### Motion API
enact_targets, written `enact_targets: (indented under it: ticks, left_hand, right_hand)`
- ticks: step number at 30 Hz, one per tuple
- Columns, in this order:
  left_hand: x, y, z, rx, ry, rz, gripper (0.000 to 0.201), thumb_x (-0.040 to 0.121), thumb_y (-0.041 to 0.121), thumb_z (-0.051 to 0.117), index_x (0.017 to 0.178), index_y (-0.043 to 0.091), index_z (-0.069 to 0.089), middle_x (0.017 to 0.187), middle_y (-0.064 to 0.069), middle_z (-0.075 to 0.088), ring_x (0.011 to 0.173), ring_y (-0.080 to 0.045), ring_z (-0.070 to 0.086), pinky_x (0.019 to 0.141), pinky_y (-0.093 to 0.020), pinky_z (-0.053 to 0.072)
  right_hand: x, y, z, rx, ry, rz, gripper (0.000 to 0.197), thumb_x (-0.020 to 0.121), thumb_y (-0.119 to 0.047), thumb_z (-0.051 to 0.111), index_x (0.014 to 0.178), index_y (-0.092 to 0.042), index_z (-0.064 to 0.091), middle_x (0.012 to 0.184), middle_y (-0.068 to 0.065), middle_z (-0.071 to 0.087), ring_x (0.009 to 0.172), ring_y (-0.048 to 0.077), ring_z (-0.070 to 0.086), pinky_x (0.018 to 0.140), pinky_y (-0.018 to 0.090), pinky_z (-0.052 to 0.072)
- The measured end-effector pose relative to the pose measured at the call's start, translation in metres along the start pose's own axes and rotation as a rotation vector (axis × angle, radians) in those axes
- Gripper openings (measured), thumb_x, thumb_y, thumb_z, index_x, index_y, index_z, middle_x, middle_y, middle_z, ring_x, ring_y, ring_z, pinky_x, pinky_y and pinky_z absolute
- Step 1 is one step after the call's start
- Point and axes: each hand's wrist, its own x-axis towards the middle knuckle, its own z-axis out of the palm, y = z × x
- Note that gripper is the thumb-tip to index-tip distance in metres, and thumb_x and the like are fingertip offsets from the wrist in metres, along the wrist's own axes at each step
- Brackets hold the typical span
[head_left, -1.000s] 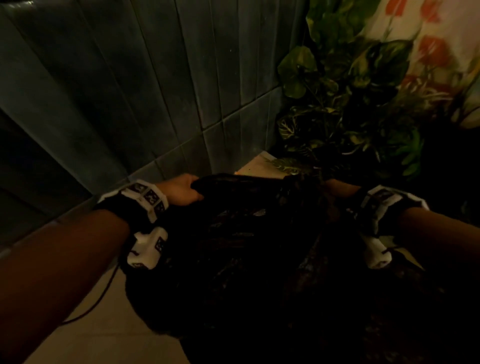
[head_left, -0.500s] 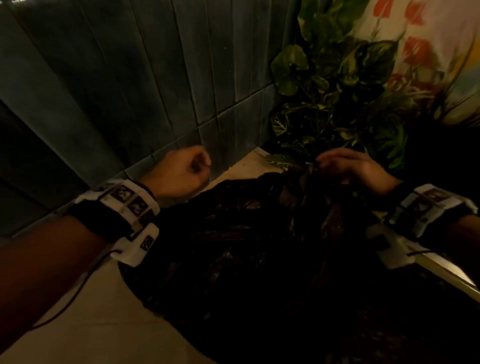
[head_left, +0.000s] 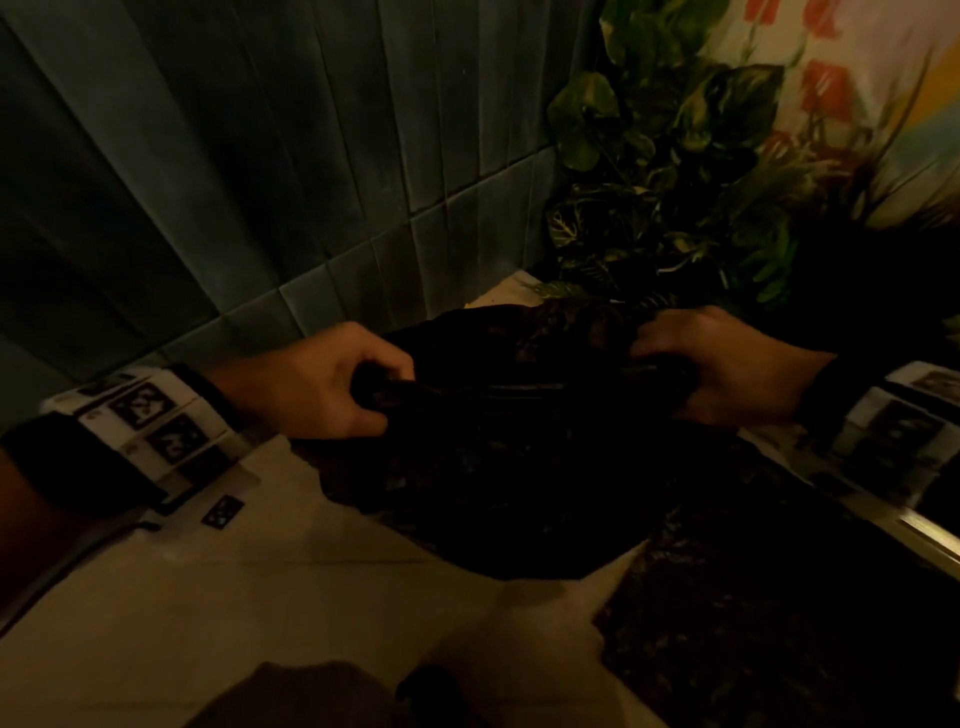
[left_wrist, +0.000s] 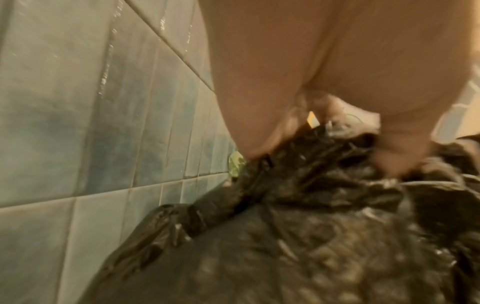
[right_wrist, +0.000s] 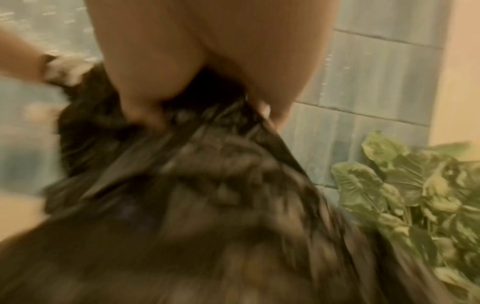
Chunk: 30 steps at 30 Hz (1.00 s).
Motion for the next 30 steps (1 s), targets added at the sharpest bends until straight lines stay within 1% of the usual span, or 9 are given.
enact_targets:
  ticks: [3, 7, 9, 10, 13, 16, 20, 25, 30]
  left_hand:
    - [-0.021, -0.001, 0.002, 0.075, -0.148, -0.152, 0.023, 0.061, 0.038, 0.071, 0.080, 0.050, 0.065, 0.082, 0.021, 0.068, 0.077, 0.003, 0.065, 0.067, -0.020, 0.054]
    - [-0.023, -0.009, 0.019, 0.156, -0.462, -0.325, 0.033, 0.074, 0.071, 0.056, 0.085, 0.042, 0.066, 0.090, 0.022, 0.068, 0.088, 0.006, 0.061, 0.084, -0.020, 0.050]
    - [-0.017, -0.014, 0.024, 0.155, -0.451, -0.436, 0.045, 0.085, 0.069, 0.037, 0.096, 0.038, 0.066, 0.113, 0.006, 0.061, 0.096, 0.008, 0.053, 0.094, -0.018, 0.038]
    - [-0.014, -0.019, 0.027, 0.159, -0.423, -0.482, 0.046, 0.090, 0.064, 0.030, 0.108, 0.039, 0.065, 0.116, 0.024, 0.063, 0.105, 0.006, 0.049, 0.097, -0.016, 0.032]
    - [-0.012, -0.032, 0.033, 0.205, -0.368, -0.537, 0.060, 0.090, 0.064, 0.021, 0.132, 0.033, 0.051, 0.138, 0.015, 0.049, 0.128, -0.006, 0.043, 0.108, -0.019, 0.028]
    - [-0.013, -0.038, 0.018, 0.205, -0.291, -0.514, 0.047, 0.079, 0.068, 0.047, 0.098, 0.032, 0.070, 0.108, 0.010, 0.071, 0.103, -0.009, 0.064, 0.095, -0.027, 0.050]
    - [0.022, -0.020, -0.017, 0.225, 0.013, -0.385, 0.015, 0.087, 0.032, 0.062, 0.080, 0.022, 0.071, 0.080, 0.004, 0.075, 0.073, -0.011, 0.069, 0.075, -0.030, 0.056]
    - [0.106, -0.004, 0.011, 0.536, 0.061, -0.218, 0.046, 0.082, 0.042, 0.062, 0.124, 0.028, 0.053, 0.120, -0.006, 0.060, 0.111, -0.025, 0.058, 0.097, -0.037, 0.047]
    - [0.138, -0.041, 0.011, 0.457, 0.219, -0.360, 0.015, 0.077, 0.017, 0.055, 0.074, 0.032, 0.058, 0.101, -0.012, 0.064, 0.092, -0.030, 0.065, 0.085, -0.040, 0.054]
  right_hand:
    - [-0.030, -0.006, 0.007, -0.046, -0.045, -0.168, 0.031, 0.080, -0.057, 0.047, 0.099, -0.034, 0.055, 0.100, -0.006, 0.050, 0.088, 0.012, 0.044, 0.076, 0.026, 0.036]
    - [-0.047, -0.009, 0.036, -0.383, -0.273, -0.021, 0.027, 0.093, -0.042, 0.028, 0.110, -0.036, 0.048, 0.116, 0.005, 0.059, 0.095, 0.034, 0.065, 0.069, 0.043, 0.059]
    - [-0.044, -0.011, 0.042, -0.459, -0.502, 0.235, 0.050, 0.098, -0.047, 0.017, 0.142, -0.030, 0.034, 0.150, 0.016, 0.035, 0.132, 0.048, 0.036, 0.103, 0.055, 0.039]
    - [-0.047, -0.010, 0.047, -0.391, -0.646, 0.330, 0.056, 0.093, -0.056, 0.018, 0.146, -0.037, 0.018, 0.159, 0.009, 0.012, 0.144, 0.040, 0.013, 0.115, 0.049, 0.021]
    - [-0.053, -0.006, 0.049, -0.281, -0.801, 0.314, 0.080, 0.071, -0.077, 0.041, 0.142, -0.045, 0.026, 0.157, -0.003, 0.014, 0.146, 0.024, 0.011, 0.118, 0.039, 0.014]
    - [-0.043, -0.012, 0.029, 0.176, -0.443, 0.402, 0.014, 0.075, -0.064, 0.059, 0.089, -0.064, 0.059, 0.123, -0.011, 0.062, 0.117, 0.007, 0.054, 0.100, 0.026, 0.041]
    - [-0.006, -0.003, 0.010, 0.301, 0.111, 0.552, 0.036, 0.074, -0.065, 0.055, 0.091, -0.034, 0.062, 0.091, -0.009, 0.064, 0.085, 0.009, 0.062, 0.076, 0.032, 0.051]
    - [0.049, -0.004, 0.043, 0.295, -0.045, 0.758, 0.050, 0.077, -0.035, 0.074, 0.119, -0.022, 0.050, 0.111, 0.003, 0.057, 0.109, 0.026, 0.058, 0.081, 0.032, 0.048]
    - [0.064, 0.019, 0.031, 0.139, 0.132, 0.880, 0.017, 0.077, -0.029, 0.068, 0.087, -0.016, 0.065, 0.111, 0.012, 0.061, 0.104, 0.032, 0.055, 0.076, 0.029, 0.045]
